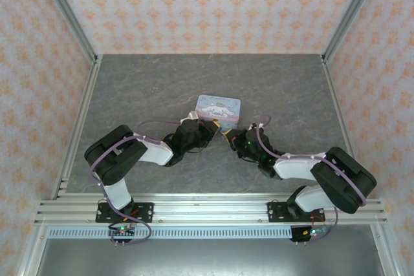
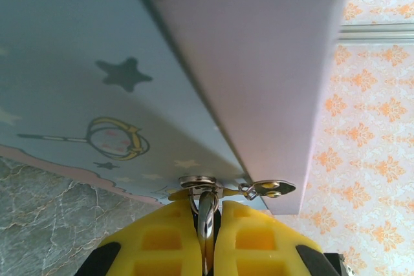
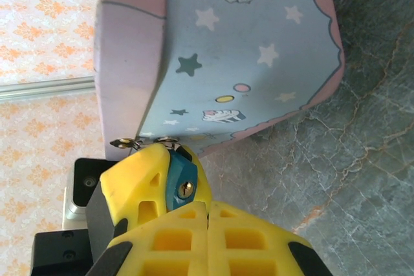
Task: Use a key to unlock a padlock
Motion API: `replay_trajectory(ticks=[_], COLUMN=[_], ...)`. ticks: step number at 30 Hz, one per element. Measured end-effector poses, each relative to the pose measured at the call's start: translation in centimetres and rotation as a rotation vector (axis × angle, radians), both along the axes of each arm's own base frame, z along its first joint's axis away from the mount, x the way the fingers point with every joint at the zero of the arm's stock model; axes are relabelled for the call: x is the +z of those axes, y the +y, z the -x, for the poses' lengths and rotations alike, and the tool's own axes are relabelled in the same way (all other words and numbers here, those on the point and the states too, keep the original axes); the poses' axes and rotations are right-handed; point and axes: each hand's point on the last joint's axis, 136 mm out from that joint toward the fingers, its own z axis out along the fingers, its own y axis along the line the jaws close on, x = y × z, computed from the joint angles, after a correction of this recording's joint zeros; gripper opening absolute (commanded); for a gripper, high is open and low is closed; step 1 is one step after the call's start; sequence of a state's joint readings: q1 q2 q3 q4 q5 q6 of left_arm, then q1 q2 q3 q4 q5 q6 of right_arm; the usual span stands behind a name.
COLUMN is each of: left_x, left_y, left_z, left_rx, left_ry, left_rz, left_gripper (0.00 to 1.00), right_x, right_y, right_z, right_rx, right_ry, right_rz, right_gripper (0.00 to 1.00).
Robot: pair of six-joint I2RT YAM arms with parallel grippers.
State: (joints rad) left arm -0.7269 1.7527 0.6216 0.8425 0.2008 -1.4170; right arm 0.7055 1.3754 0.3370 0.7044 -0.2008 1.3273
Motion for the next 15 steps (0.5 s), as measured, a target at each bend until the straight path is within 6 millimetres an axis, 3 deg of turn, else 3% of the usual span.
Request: replay_trajectory(ticks=[15], left_x=[0.00], left_y=[0.01], left_z=[-0.01], left_rx=[0.001], left_ry=[0.000], left_rz=[0.000], left_gripper=[0.00], right_x=[-0.13], right_y=[-0.40], right_z=[-0.64], right_rx=[-0.018], right_ry=[0.004], right_rz=[0.003], right_gripper=[0.00])
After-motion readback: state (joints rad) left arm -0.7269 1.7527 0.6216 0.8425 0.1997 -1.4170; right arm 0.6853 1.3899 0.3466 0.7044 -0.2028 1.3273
